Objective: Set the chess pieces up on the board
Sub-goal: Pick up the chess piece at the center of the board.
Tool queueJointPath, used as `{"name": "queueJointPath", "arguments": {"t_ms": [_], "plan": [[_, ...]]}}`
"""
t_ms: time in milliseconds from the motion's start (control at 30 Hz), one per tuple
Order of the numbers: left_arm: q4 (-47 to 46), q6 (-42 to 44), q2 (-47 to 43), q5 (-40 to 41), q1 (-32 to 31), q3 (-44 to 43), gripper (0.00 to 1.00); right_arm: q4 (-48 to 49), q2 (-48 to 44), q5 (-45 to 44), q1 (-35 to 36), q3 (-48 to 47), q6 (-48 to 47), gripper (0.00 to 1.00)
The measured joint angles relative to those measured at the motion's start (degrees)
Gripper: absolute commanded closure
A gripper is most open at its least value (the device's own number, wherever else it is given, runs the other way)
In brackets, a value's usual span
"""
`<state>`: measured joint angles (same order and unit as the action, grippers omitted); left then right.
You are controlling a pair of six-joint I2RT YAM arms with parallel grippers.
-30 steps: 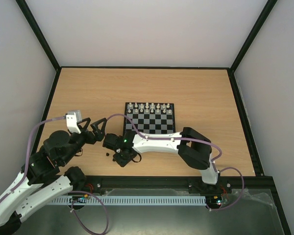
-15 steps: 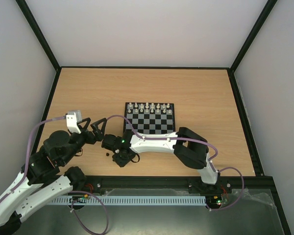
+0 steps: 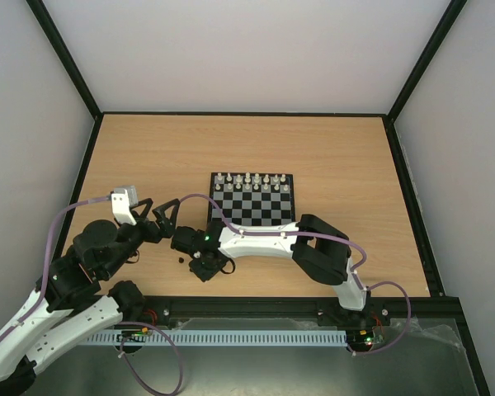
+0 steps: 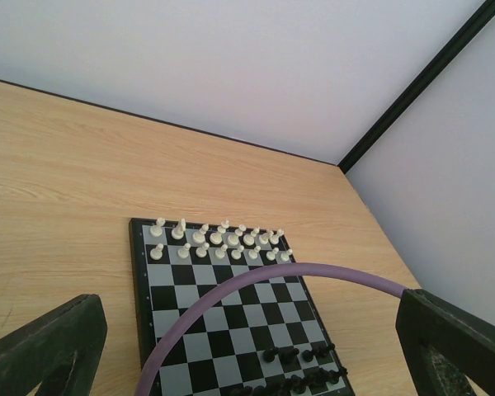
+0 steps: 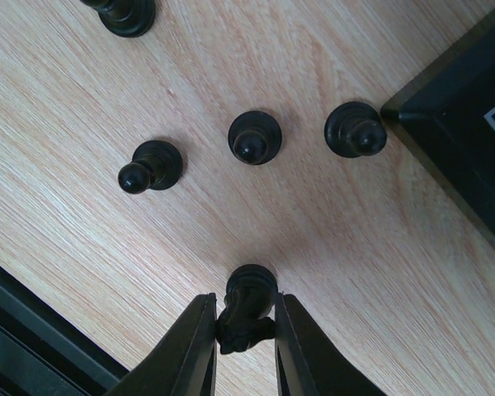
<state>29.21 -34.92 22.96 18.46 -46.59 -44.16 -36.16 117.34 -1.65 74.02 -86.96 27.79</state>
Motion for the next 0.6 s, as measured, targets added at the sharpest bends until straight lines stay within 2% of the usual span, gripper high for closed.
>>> {"name": "queueJointPath", "arguments": {"t_ms": [600], "plan": [[0.0,0.0,0.0,0.0,0.0,0.0,0.01,-1.5,-2.8,-2.4,-0.5,0.5,-0.2,0.82]]}}
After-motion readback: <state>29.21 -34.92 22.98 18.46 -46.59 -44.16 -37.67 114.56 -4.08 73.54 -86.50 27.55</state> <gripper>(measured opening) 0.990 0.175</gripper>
